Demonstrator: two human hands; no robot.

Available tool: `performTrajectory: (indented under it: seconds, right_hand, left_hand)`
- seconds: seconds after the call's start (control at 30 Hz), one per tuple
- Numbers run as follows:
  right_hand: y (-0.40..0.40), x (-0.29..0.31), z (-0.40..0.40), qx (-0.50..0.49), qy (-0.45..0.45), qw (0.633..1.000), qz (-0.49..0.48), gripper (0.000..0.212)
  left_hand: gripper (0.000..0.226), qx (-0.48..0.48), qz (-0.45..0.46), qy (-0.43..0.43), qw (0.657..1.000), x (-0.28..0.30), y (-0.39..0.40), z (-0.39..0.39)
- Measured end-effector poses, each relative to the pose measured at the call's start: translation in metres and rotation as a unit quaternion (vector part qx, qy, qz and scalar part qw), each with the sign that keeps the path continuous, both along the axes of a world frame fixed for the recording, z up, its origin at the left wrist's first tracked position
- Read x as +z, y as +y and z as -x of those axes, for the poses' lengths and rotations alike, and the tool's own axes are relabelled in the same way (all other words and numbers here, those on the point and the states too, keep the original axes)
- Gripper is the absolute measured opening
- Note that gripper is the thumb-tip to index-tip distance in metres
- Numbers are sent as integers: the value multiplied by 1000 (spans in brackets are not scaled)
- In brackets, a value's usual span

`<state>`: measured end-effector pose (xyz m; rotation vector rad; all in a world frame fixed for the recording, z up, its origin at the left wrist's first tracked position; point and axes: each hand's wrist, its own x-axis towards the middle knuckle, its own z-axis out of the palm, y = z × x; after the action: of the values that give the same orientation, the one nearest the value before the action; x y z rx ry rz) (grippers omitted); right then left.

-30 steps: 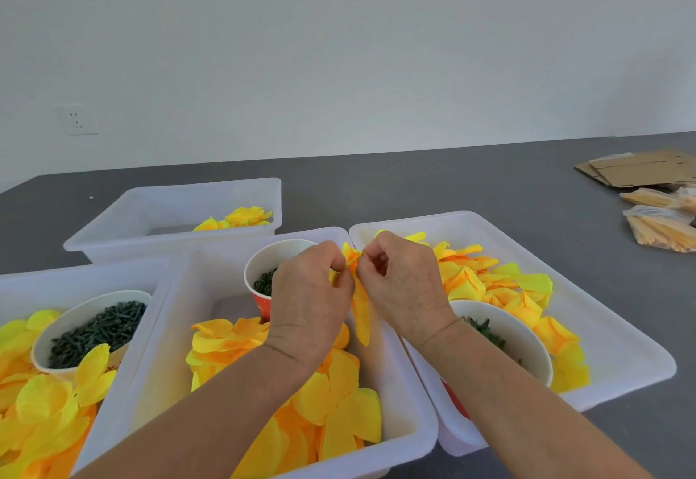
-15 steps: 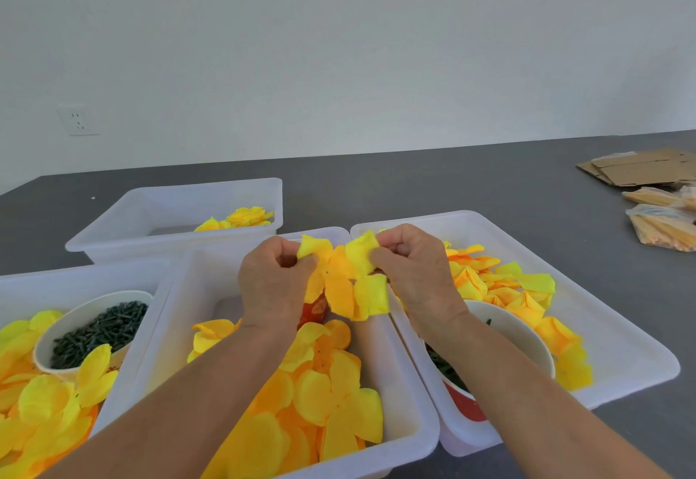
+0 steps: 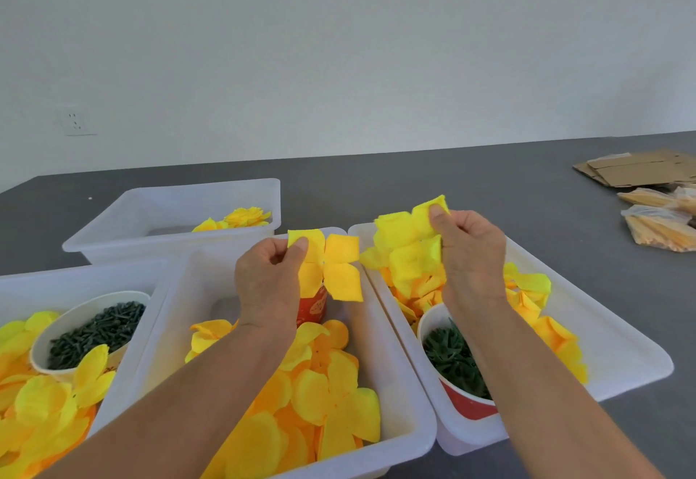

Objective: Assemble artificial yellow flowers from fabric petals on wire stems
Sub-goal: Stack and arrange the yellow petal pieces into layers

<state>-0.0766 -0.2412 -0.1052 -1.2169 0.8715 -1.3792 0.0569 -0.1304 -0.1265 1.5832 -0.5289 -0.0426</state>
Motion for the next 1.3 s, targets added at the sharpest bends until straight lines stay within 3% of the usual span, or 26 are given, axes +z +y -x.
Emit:
performTrajectory:
  seconds: [0.13, 0.37, 0.47, 0.53, 0.63, 0.7, 0.77, 0.93, 1.03, 1.17, 1.3]
  right_hand:
    - [-7, 0, 7, -53, -48, 997, 15, 28]
    - [-9, 0, 7, -140, 2, 982, 125, 32]
    - [-5, -2, 5, -163, 83, 957, 226, 18]
    - [-4, -6, 4, -162, 215, 921, 282, 6]
    - [-3, -12, 1, -75, 475, 831, 279, 25]
    - [-1, -14, 0, 19, 568, 786, 242, 34]
    - [2, -14, 0, 70, 602, 763, 223, 38]
    - [5, -13, -1, 64, 581, 777, 234, 40]
    - [5, -18, -4, 90, 629, 726, 262, 33]
    - [1, -16, -2, 36, 578, 764, 285, 29]
    - [5, -12, -2, 3, 369, 870, 326, 24]
  left_hand:
    - [32, -18, 1, 26, 1000, -1, 0, 0]
    - [31, -58, 21, 51, 997, 2, 1, 5]
    - [38, -74, 32, 65, 995, 3, 2, 6]
    - [39, -80, 36, 68, 994, 3, 2, 7]
    - [40, -80, 37, 62, 994, 3, 2, 7]
    - [40, -75, 36, 54, 995, 2, 1, 7]
    - [41, -68, 34, 50, 996, 1, 1, 6]
    - [39, -39, 38, 11, 998, -1, 0, 3]
    - [33, -35, 39, 0, 999, -1, 1, 4]
    - [24, -71, 33, 9, 997, 2, 2, 7]
    - [20, -98, 17, 1, 995, 3, 2, 11]
